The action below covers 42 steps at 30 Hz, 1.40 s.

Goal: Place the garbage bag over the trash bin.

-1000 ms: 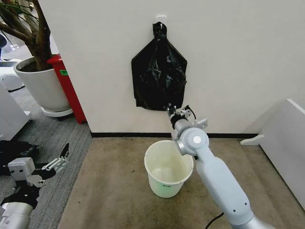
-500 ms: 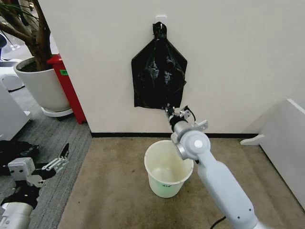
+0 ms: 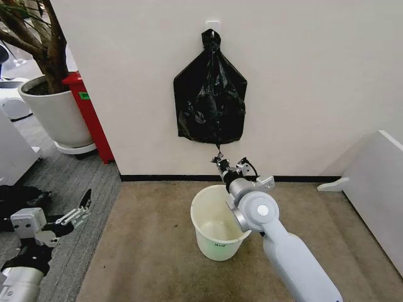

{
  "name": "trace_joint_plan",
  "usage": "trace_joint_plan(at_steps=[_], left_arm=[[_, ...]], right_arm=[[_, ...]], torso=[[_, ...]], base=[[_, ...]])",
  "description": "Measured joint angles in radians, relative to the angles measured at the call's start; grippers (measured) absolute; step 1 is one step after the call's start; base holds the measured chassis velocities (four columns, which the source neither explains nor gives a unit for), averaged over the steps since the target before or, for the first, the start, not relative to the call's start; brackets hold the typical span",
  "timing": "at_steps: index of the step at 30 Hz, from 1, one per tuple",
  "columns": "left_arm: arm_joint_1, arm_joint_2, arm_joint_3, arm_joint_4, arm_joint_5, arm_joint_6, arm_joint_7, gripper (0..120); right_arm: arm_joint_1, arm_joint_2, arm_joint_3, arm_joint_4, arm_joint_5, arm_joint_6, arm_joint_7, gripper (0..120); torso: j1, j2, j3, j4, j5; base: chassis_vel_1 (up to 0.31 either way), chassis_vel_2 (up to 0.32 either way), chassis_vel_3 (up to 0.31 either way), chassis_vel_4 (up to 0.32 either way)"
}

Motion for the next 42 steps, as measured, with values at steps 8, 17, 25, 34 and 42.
trace_joint_plan(at_steps=[8,17,25,34,42], left_arm=[[0.0,0.0,0.0,0.0,0.001,-0.001,0.001,100],[0.001,0.0,0.0,0.0,0.001,-0.001,0.001,100],[0.003,0.001,0.0,0.0,0.001,-0.002,0.002,100],[0.011,0.003,-0.002,0.0,0.003,-0.004,0.004,100],[0.015,0.004,-0.003,0.0,0.004,-0.005,0.004,100]], right_arm=[[-0.008,-0.024,-0.009,0.076,-0.005,-0.003,0.01,14],[0.012,-0.065,0.008,0.155,0.06,-0.01,0.026,46],[0.116,-0.009,0.036,0.099,0.159,0.018,0.105,71],[0.216,0.161,0.098,-0.059,0.233,0.079,0.211,100],[0.232,0.181,0.154,-0.094,0.274,0.09,0.213,100]], torso=[[0.0,0.0,0.0,0.0,0.0001],[0.0,0.0,0.0,-0.0002,0.0001],[0.0,0.0,0.0,0.0,0.0],[0.0,0.0,0.0,0.0,-0.0001],[0.0,0.0,0.0,-0.0001,0.0]], base=[[0.0,0.0,0.0,0.0],[0.0,0.0,0.0,0.0],[0.0,0.0,0.0,0.0],[0.0,0.0,0.0,0.0],[0.0,0.0,0.0,0.0]])
